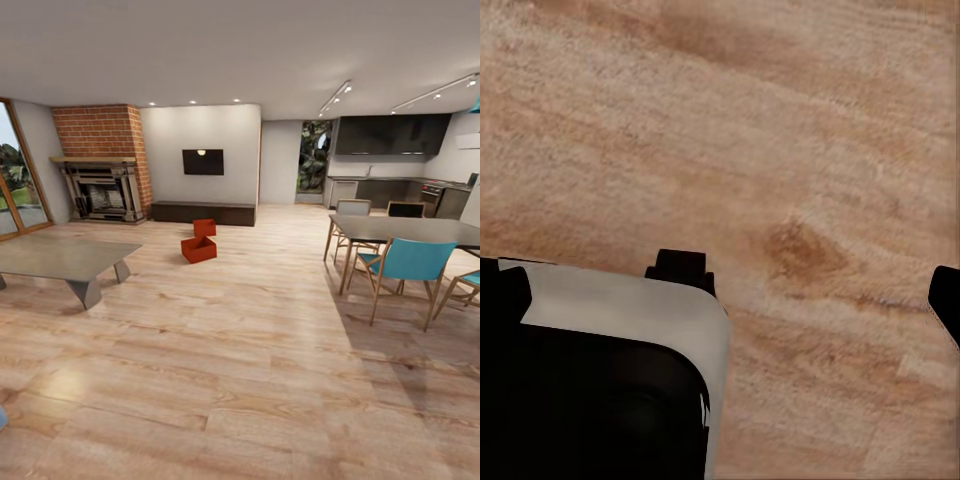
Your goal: Move the two storage containers from the living room to the garage. In the garage, place one container on the floor and stack the other container on top of it (either order is fine).
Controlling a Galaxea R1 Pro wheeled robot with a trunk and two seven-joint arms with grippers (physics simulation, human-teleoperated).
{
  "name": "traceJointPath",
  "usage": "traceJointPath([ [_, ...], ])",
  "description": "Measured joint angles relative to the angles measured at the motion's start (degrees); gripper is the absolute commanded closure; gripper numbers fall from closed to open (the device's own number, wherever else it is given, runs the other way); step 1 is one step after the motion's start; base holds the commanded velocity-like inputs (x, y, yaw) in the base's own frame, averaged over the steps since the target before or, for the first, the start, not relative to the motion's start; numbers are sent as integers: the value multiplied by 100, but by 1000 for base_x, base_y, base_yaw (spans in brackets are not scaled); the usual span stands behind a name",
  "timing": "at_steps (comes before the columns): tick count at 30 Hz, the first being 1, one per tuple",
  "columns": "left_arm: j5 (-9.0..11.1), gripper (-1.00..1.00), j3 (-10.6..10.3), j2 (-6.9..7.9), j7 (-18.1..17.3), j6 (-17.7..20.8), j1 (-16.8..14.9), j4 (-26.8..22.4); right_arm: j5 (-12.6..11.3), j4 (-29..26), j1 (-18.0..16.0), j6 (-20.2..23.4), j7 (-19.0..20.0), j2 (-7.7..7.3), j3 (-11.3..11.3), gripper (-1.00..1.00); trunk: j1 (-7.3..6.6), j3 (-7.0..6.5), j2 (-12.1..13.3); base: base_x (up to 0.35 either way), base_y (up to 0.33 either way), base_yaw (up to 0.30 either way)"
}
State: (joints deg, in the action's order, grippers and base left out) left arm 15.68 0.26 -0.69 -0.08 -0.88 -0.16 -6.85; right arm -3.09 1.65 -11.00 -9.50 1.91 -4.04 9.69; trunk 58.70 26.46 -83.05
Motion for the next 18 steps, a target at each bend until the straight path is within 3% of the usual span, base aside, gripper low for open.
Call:
traceJointPath([
  [18, 0, -100, 0, 0, 0, 0, 0, 0, 0, 2, 0, 0, 0, 0, 0, -100, 0, 0, 0, 322, 0, 0],
])
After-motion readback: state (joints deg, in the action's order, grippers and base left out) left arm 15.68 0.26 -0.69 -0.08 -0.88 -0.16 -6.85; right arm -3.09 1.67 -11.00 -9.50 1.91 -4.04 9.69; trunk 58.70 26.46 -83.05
